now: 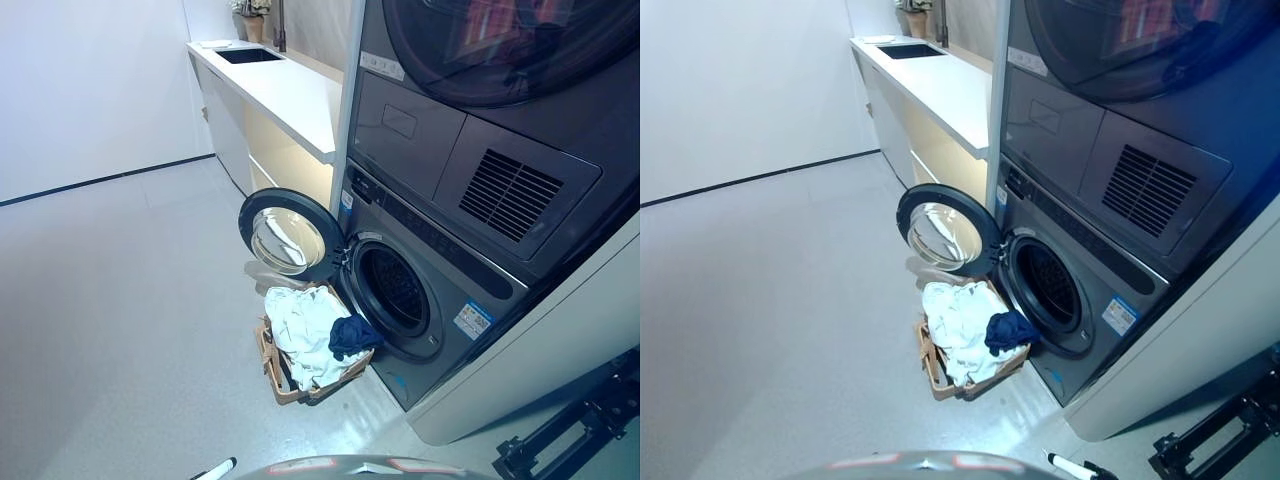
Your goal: Put the clothes in the basket into the washing machine.
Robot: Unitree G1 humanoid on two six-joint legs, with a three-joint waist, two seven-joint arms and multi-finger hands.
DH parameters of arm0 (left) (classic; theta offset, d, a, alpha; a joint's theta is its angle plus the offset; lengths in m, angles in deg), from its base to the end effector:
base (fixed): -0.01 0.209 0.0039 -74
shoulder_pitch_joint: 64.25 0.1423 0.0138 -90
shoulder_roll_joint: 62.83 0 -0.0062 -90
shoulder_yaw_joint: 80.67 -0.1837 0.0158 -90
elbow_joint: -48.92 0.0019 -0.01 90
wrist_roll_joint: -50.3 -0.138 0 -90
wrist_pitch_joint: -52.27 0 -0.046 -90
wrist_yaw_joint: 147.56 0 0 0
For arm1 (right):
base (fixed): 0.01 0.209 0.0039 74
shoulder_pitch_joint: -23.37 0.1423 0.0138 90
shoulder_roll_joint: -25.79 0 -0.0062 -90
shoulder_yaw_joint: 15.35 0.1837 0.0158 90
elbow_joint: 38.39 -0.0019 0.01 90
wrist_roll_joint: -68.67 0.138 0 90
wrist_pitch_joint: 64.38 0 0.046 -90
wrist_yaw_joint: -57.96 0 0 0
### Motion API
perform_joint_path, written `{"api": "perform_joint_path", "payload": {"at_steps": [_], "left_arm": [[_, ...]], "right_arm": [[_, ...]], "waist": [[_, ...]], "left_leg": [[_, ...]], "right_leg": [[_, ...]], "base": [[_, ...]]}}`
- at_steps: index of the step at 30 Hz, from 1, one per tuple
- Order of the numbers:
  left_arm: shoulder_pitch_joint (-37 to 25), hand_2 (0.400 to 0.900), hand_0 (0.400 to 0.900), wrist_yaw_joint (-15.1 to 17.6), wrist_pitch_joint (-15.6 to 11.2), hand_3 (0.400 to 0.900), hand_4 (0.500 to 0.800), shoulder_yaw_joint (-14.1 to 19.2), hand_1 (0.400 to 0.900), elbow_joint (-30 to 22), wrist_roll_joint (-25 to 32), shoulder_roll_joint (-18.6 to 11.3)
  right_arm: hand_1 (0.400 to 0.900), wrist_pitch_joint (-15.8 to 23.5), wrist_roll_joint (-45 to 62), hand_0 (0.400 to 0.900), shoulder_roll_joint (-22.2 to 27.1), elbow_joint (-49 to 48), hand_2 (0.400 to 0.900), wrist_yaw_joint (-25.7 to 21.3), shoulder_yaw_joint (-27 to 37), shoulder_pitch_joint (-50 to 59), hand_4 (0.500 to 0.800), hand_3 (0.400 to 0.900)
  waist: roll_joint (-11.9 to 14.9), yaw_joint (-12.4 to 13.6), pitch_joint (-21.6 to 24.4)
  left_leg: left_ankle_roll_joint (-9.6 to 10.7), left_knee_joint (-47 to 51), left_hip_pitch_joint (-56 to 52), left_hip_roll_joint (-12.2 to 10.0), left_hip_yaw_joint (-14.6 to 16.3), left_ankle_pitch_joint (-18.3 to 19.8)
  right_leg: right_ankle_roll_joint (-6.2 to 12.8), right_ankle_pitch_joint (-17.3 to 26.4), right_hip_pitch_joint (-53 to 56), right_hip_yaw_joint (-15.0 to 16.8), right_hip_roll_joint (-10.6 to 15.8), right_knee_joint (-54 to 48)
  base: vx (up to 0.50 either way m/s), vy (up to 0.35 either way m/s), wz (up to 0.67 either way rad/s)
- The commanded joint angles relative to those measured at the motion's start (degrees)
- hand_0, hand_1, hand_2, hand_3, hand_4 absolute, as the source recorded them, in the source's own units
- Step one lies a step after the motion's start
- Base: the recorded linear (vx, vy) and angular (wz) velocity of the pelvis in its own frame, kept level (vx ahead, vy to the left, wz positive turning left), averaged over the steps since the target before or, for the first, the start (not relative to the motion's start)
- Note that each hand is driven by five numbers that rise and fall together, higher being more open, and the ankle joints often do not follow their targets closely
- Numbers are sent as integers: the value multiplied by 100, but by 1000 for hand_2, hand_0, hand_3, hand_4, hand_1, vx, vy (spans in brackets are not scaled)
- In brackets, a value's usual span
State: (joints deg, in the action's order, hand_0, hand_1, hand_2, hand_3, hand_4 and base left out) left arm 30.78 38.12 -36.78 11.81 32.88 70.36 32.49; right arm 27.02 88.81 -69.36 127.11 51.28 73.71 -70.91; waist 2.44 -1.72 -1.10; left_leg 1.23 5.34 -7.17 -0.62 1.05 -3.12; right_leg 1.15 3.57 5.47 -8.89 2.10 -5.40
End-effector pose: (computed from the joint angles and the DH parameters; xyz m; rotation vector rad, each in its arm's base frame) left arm 0.0269 0.2190 -0.1237 -0.1064 1.3468 0.4927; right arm 0.0289 -0.2174 -0.1240 0.0472 1.3314 -0.4630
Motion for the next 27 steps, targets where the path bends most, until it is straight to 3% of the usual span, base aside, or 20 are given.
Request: {"api": "perform_joint_path", "payload": {"at_steps": [1,27], "left_arm": [[-541,900,900,-20,-264,900,800,-30,900,281,-262,188],[-571,900,900,69,-237,900,800,-106,900,343,-379,259]], "right_arm": [[900,151,-121,900,222,141,900,-9,44,635,800,900],[900,99,-224,900,208,177,900,-6,-41,683,800,900]], "waist": [[-213,18,-359],[-219,14,-448]], "left_leg": [[-70,-34,-371,185,-46,879],[-77,-34,-337,181,-56,875]], "right_leg": [[363,-764,474,-8,-48,40],[359,-764,438,-5,-55,40]], "base": [[0,0,0],[0,0,0]]}}
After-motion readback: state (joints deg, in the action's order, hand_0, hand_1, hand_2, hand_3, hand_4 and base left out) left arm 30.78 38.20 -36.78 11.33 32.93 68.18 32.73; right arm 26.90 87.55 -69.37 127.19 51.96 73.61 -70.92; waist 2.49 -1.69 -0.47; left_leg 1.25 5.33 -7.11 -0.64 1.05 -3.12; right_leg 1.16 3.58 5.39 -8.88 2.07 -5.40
